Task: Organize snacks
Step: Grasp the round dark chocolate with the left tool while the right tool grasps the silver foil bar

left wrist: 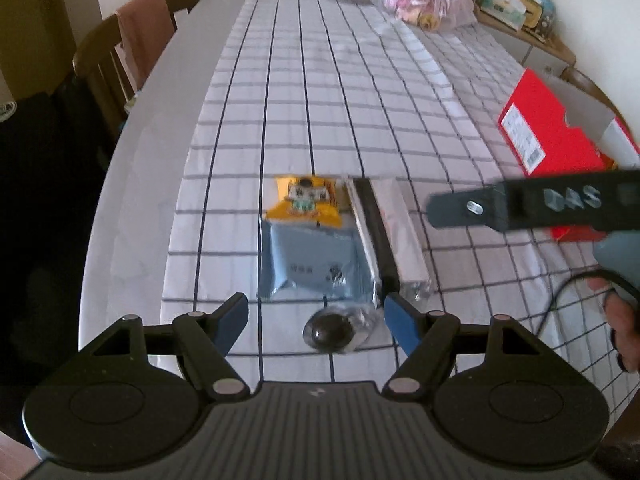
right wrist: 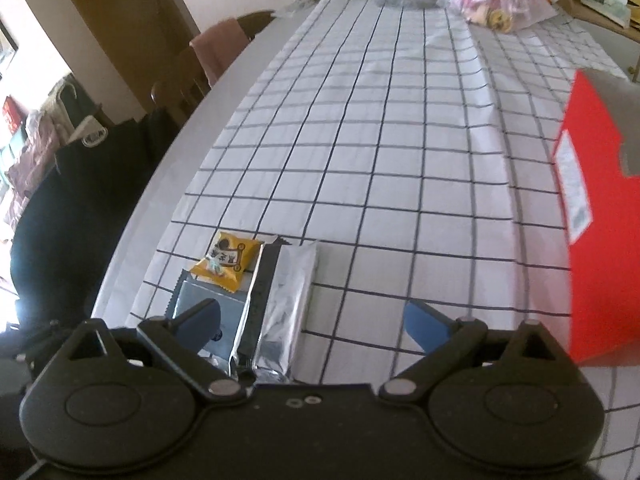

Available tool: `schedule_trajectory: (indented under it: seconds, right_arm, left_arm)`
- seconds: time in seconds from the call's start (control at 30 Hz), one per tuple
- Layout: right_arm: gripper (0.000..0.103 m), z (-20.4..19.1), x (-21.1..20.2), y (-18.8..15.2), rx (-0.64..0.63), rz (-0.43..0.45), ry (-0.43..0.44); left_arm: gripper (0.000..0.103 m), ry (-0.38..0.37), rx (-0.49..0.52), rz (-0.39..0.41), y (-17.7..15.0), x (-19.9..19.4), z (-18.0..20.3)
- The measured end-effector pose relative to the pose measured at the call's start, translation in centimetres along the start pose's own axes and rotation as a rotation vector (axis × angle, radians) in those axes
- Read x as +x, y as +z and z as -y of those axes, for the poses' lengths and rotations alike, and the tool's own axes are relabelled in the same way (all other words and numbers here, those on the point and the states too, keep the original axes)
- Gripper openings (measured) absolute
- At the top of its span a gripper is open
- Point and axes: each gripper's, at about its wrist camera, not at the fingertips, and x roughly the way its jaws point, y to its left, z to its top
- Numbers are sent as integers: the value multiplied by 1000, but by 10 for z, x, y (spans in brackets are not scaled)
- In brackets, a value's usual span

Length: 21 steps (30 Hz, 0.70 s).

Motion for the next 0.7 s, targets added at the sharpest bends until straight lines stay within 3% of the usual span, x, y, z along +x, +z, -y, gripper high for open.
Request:
schedule_trajectory:
  seconds: [0.37,0.63,0.7]
  right_arm:
    - [80,-23,38,1,-31,-53,-11]
    - [70,-37,48,-2,-110,-69,-75]
    - [63,-40,50,-2,-132,-65,-92]
  left_arm:
    - [75,2,-6,-24,-16,15,-6]
    - [75,3,21,-26,-20,21,-3]
    - [75,10,42,-22,-22,22,1]
